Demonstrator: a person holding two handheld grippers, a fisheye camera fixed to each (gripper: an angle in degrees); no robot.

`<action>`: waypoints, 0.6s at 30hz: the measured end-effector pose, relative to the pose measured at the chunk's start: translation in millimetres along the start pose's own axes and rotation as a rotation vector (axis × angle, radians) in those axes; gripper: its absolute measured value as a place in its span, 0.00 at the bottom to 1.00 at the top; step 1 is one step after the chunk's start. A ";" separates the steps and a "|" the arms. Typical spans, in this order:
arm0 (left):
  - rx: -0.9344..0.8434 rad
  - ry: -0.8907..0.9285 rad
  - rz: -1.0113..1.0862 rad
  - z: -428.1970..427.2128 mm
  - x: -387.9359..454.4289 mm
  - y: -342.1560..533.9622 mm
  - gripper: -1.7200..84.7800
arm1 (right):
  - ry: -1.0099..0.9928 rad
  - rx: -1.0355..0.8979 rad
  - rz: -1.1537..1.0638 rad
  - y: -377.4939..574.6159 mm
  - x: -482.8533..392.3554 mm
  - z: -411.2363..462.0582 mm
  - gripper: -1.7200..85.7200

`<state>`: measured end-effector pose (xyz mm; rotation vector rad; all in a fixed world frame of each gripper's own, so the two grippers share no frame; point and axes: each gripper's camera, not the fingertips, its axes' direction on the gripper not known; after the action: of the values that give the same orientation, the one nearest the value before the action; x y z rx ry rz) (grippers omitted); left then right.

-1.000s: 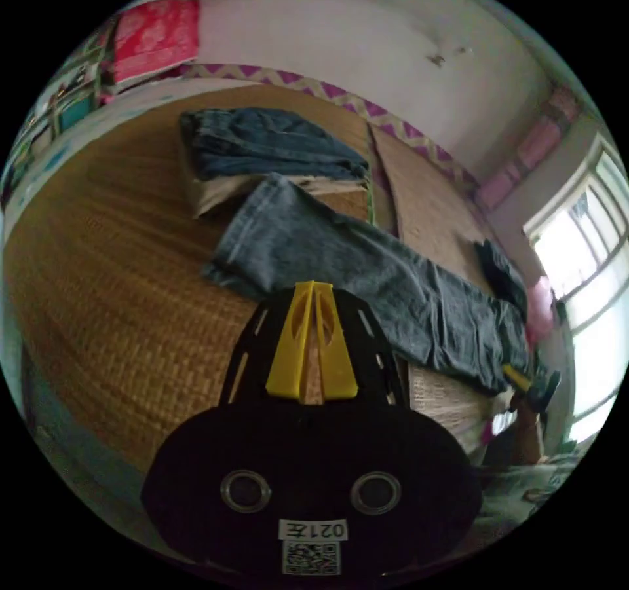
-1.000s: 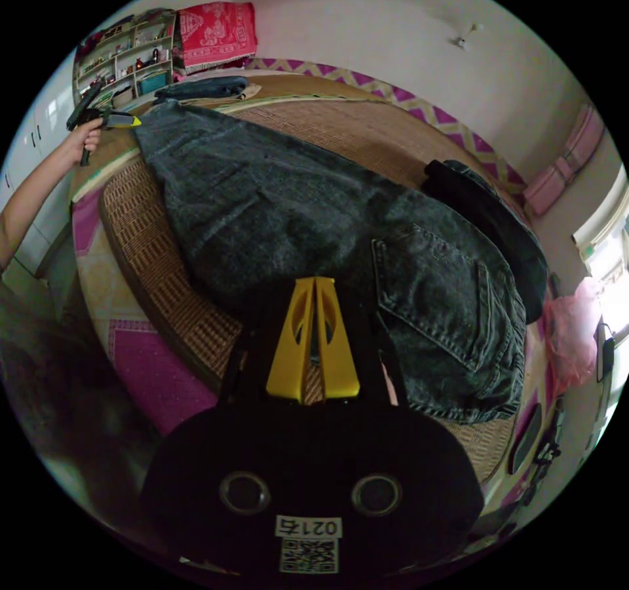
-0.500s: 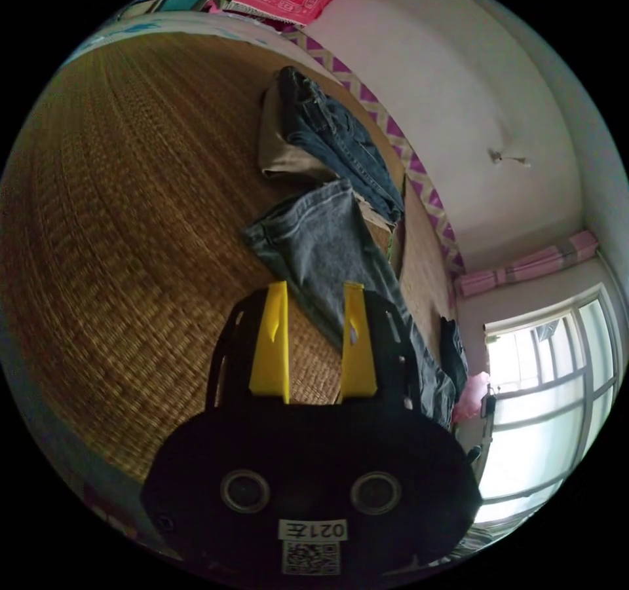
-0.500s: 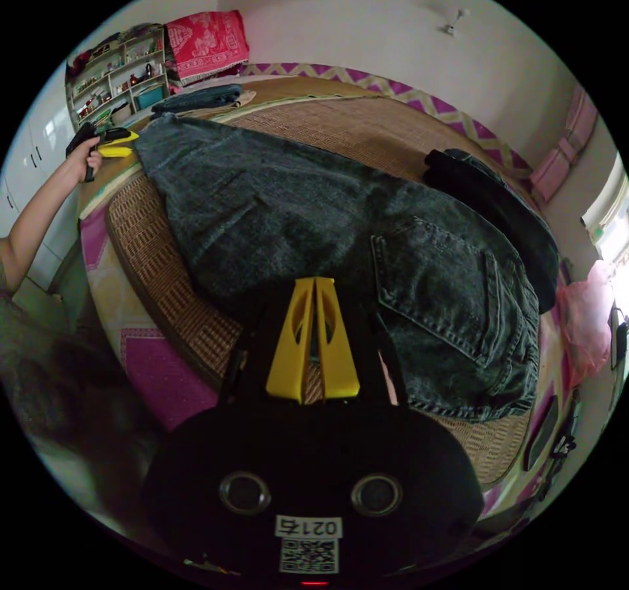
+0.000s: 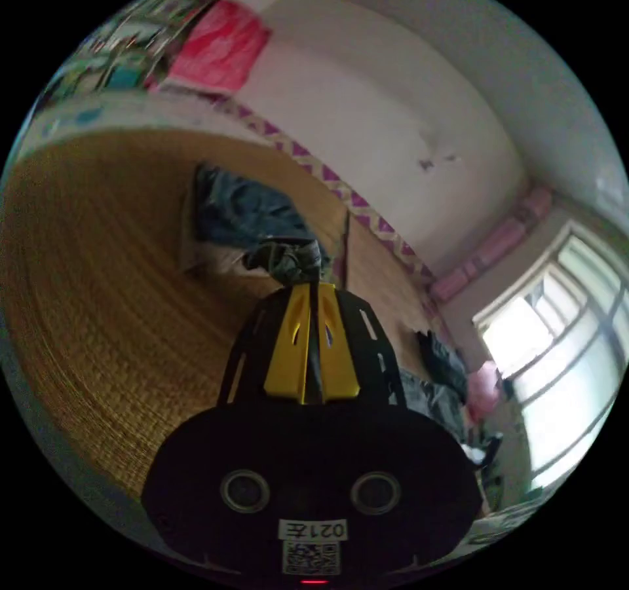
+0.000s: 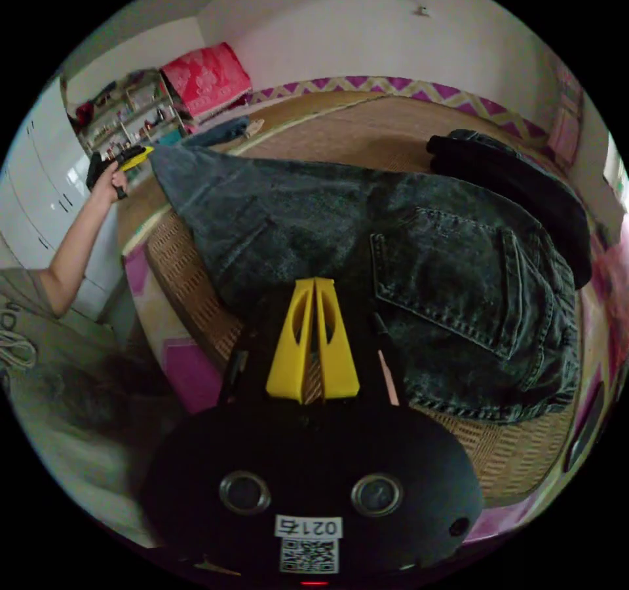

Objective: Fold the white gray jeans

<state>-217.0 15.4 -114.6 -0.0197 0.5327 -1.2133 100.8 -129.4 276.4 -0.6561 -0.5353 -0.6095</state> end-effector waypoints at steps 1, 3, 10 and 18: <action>0.009 -0.032 0.148 -2.7 52.3 8.8 0.01 | -0.025 0.056 0.041 8.0 11.1 -15.6 0.01; 0.021 -0.074 0.377 -0.6 134.7 33.4 0.01 | -0.027 0.127 0.092 22.3 25.4 -40.4 0.02; -0.234 0.127 0.871 101.3 360.3 214.0 0.01 | 0.027 0.257 0.214 95.3 60.6 -106.7 0.01; -0.490 0.047 0.947 204.0 402.0 373.0 0.01 | 0.027 0.224 0.320 161.2 101.1 -126.8 0.01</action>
<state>292.0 -261.1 -197.5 -0.1390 0.7510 -0.1465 311.9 -149.8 190.7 -0.5067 -0.4535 -0.2523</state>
